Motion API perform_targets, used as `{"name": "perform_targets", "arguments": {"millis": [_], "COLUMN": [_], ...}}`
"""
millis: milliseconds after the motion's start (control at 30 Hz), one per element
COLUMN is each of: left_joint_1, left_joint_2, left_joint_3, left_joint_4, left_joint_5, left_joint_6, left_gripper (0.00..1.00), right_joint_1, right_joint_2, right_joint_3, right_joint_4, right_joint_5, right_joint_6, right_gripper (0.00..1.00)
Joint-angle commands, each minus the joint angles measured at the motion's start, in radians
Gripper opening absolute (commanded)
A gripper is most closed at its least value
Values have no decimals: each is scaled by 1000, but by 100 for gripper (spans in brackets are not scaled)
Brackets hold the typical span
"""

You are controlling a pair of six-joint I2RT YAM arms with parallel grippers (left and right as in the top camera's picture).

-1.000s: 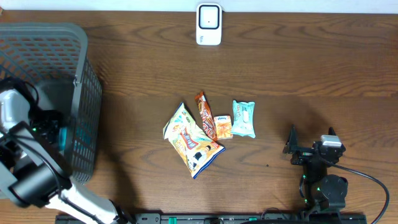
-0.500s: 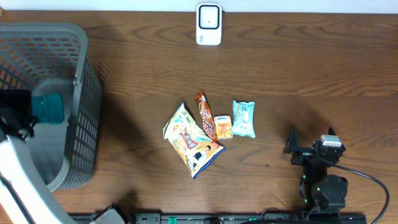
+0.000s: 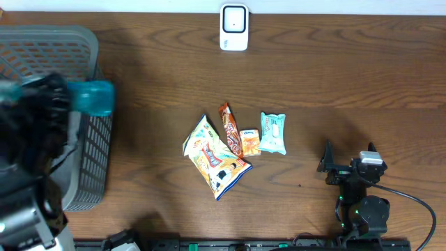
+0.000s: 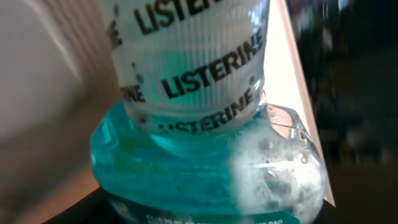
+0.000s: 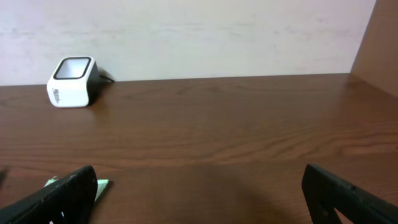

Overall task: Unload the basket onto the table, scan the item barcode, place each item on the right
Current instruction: 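Carry the Listerine bottle right of the wet wipes and set it upright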

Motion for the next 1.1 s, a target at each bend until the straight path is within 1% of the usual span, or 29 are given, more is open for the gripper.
{"name": "perform_targets", "arguments": {"millis": [0, 133, 333, 433, 533, 667, 867, 1000, 1067], "left_joint_1": [-168, -380, -681, -796, -896, -988, -1095, -1144, -1158], "left_joint_2": [47, 135, 335, 453, 594, 760, 951, 1034, 1059], "left_joint_3": [24, 24, 24, 24, 24, 24, 24, 24, 24], "left_joint_4": [26, 79, 132, 186, 291, 444, 645, 734, 751], "left_joint_5": [42, 20, -100, -144, -147, -146, -146, -146, -147], "left_joint_6": [-5, 0, 0, 2, 4, 31, 53, 53, 58], "left_gripper": [50, 50, 50, 50, 50, 50, 50, 50, 50], "right_joint_1": [4, 4, 4, 4, 4, 4, 4, 4, 4], "right_joint_2": [0, 0, 0, 0, 0, 0, 0, 0, 0], "right_joint_3": [-2, -2, -2, -2, -2, -2, -2, -2, -2], "right_joint_4": [-4, -4, -4, -4, -4, -4, -4, -4, -4], "right_joint_5": [-2, -2, -2, -2, -2, -2, -2, -2, -2], "right_joint_6": [-8, -8, -8, -8, -8, -8, -8, -8, -8], "right_gripper": [99, 99, 99, 99, 99, 99, 99, 99, 99]}}
